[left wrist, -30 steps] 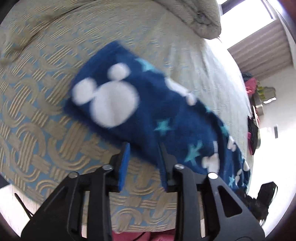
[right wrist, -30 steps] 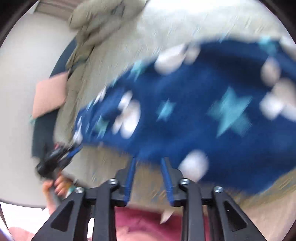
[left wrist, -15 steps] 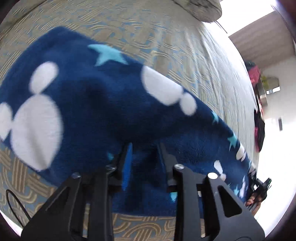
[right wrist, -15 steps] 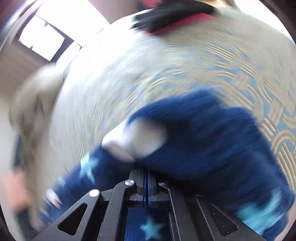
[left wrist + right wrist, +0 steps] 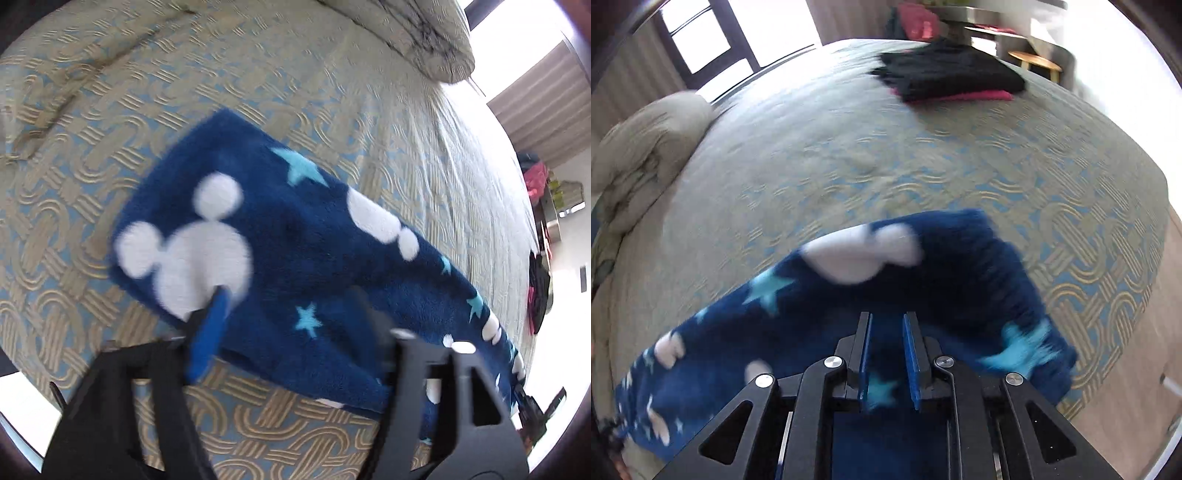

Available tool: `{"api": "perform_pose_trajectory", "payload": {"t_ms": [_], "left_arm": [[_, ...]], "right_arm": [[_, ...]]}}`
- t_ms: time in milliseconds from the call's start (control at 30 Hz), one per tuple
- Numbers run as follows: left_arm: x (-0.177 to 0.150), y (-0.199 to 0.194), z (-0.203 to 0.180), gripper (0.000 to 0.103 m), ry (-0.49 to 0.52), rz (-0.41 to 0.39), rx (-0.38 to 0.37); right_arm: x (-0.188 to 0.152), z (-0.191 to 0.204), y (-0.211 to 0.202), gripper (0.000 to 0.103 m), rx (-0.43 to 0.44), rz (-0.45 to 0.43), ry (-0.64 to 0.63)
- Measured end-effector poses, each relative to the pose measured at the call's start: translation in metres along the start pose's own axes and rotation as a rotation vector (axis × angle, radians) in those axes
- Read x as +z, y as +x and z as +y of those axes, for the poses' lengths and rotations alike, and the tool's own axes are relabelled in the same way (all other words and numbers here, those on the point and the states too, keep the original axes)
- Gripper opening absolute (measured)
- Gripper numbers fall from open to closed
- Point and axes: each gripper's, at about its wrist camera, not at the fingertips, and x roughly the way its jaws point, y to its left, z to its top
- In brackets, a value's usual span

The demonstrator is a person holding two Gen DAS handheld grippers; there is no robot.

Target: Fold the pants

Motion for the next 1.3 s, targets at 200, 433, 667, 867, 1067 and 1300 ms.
{"api": "perform_pose_trajectory", "payload": {"t_ms": [200, 433, 667, 867, 1067, 1300], "left_arm": [[-0.010, -0.015, 0.060, 0.084, -0.161, -0.038, -0.026], [-0.032, 0.015, 0.089, 0.084, -0.289, 0.079, -0.237], [-0.001, 0.034, 0.094, 0.067, -0.339, -0.001, -0.373], [0.006, 0.030, 0.108, 0.014, -0.340, -0.045, -0.453], [0.009, 0.020, 0.096, 0.014, -0.270, -0.063, -0.413], [0.018, -0.008, 0.071, 0.014, -0.161, -0.136, -0.371]], "right_arm": [[-0.062, 0.187, -0.023, 0.020, 0.293, 0.049, -0.481], [-0.136, 0.358, 0.000, 0.021, 0.554, 0.273, -0.673], [-0.187, 0.423, 0.000, 0.021, 0.531, 0.325, -0.824], [-0.186, 0.425, 0.016, 0.021, 0.479, 0.378, -0.756], [-0.186, 0.438, 0.055, 0.027, 0.364, 0.381, -0.694], [-0.183, 0.401, 0.047, 0.027, 0.464, 0.425, -0.544]]}}
